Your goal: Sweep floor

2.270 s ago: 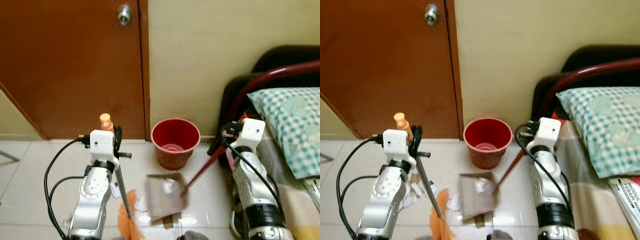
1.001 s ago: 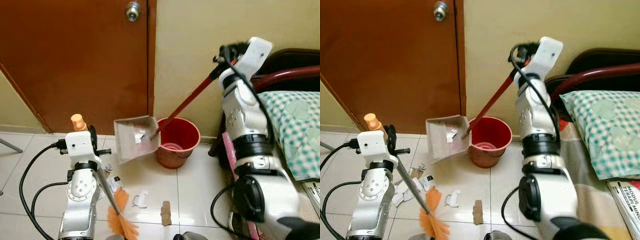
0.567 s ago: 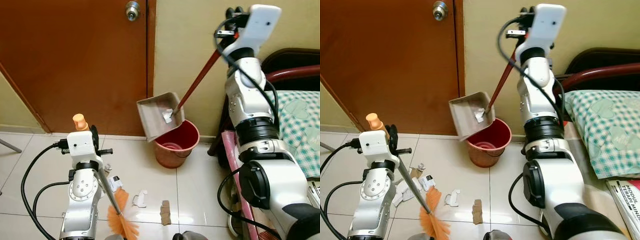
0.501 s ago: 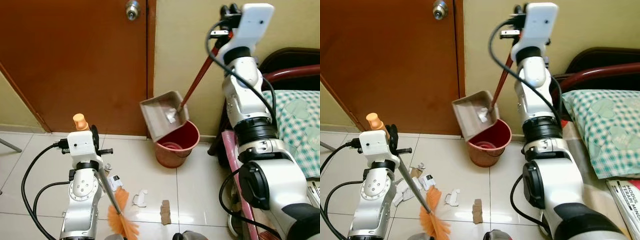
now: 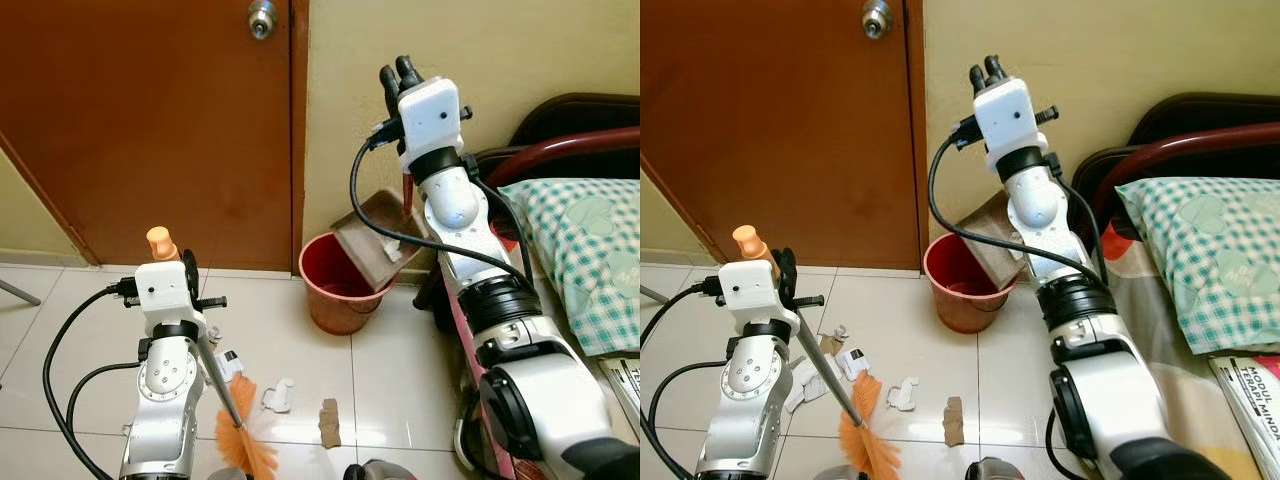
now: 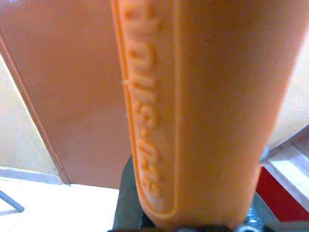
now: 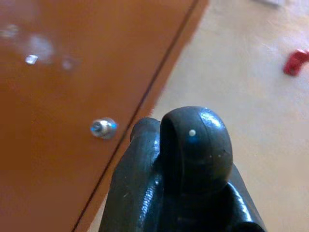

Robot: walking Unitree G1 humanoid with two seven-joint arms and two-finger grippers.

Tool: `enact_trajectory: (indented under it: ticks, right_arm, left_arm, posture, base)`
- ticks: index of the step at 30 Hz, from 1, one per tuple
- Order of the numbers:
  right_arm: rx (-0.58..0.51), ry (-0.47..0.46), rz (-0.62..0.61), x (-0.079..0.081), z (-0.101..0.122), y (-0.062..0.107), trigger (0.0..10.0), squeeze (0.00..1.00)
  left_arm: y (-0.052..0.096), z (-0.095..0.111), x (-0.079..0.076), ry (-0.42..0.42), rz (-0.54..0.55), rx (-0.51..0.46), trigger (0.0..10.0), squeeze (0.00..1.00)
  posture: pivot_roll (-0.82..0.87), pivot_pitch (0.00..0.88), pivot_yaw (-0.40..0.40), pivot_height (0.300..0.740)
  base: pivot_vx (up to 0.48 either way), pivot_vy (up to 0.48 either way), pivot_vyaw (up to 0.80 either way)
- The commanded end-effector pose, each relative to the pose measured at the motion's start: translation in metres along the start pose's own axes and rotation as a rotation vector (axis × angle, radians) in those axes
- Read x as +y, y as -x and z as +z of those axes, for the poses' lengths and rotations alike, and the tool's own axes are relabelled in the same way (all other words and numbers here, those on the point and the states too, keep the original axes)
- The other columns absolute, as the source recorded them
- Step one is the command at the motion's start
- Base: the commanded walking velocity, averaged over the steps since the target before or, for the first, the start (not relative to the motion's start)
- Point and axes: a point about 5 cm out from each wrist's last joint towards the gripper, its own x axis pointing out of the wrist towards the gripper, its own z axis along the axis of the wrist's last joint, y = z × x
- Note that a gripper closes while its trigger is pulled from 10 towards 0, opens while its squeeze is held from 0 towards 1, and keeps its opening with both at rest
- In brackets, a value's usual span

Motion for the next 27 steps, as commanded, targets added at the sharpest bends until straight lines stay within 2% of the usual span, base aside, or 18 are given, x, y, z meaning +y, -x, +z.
enact_trajectory:
  ticks: [1, 16, 21, 27]
  right_arm:
    - [-0.105, 0.021, 0.018, 0.004, 0.017, -0.004, 10.0, 0.0]
    - [-0.125, -0.083, 0.082, 0.016, 0.024, -0.003, 10.0, 0.0]
    - [-0.097, -0.112, 0.177, 0.031, 0.02, 0.001, 10.0, 0.0]
    - [-0.086, -0.148, 0.145, 0.026, 0.018, 0.001, 10.0, 0.0]
  left_arm:
    - [0.0, -0.005, -0.003, 0.0, -0.007, 0.029, 10.0, 0.0]
    - [-0.002, -0.004, -0.004, -0.001, -0.01, 0.024, 10.0, 0.0]
    - [-0.002, -0.006, -0.004, -0.005, 0.007, 0.035, 10.0, 0.0]
    - [-0.001, -0.006, -0.006, 0.004, -0.001, 0.033, 10.0, 0.0]
  posture:
    - [-0.01, 0.037, -0.052, 0.74]
    - [0.0, 0.026, -0.053, 0.74]
    - [0.0, 0.026, -0.053, 0.74]
    - [0.0, 0.025, -0.066, 0.74]
  base:
    - [0.0, 0.0, 0.0]
    - [0.0, 0.0, 0.0]
    - [0.0, 0.0, 0.0]
    - [0.0, 0.0, 0.0]
